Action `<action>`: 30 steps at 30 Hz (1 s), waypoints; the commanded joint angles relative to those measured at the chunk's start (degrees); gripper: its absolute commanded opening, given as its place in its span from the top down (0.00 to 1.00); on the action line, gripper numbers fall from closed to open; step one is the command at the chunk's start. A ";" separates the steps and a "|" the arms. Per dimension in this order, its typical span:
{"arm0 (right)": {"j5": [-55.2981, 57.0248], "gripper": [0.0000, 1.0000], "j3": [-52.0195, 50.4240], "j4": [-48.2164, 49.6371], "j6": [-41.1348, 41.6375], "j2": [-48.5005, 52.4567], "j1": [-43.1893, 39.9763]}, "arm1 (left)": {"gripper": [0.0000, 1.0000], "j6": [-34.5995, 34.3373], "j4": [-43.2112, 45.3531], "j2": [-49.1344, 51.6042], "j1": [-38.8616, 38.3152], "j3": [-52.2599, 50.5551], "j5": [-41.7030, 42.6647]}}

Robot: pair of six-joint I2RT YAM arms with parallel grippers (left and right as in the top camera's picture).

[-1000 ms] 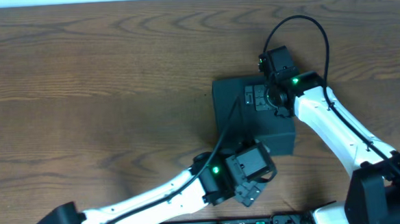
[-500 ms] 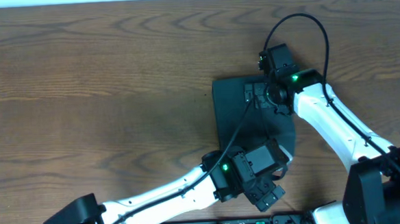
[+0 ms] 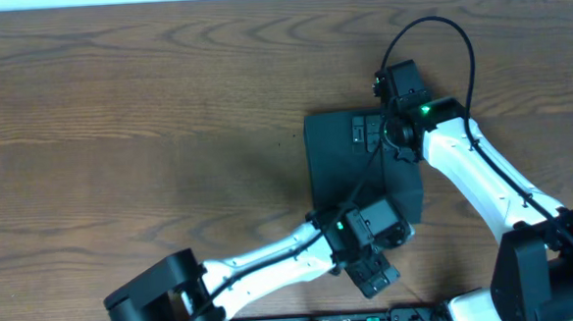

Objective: Pack container
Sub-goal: 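Press the closed lid down with both grippers, then raise both grippers off the lid and move them to the box sides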

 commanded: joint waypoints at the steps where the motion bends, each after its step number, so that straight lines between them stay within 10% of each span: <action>1: 2.10 0.01 -1.60 -0.44 0.50 3.32 -1.14 | 0.05 4.37 0.11 2.64 2.21 -0.28 -3.54; 21: 2.10 0.01 -1.60 0.04 0.52 3.32 -1.14 | 0.05 4.90 4.94 6.47 6.62 -0.09 -17.46; 30: -0.92 0.01 2.23 -1.33 0.52 -1.57 -1.14 | 0.05 3.48 -1.86 -9.97 6.69 2.27 -16.04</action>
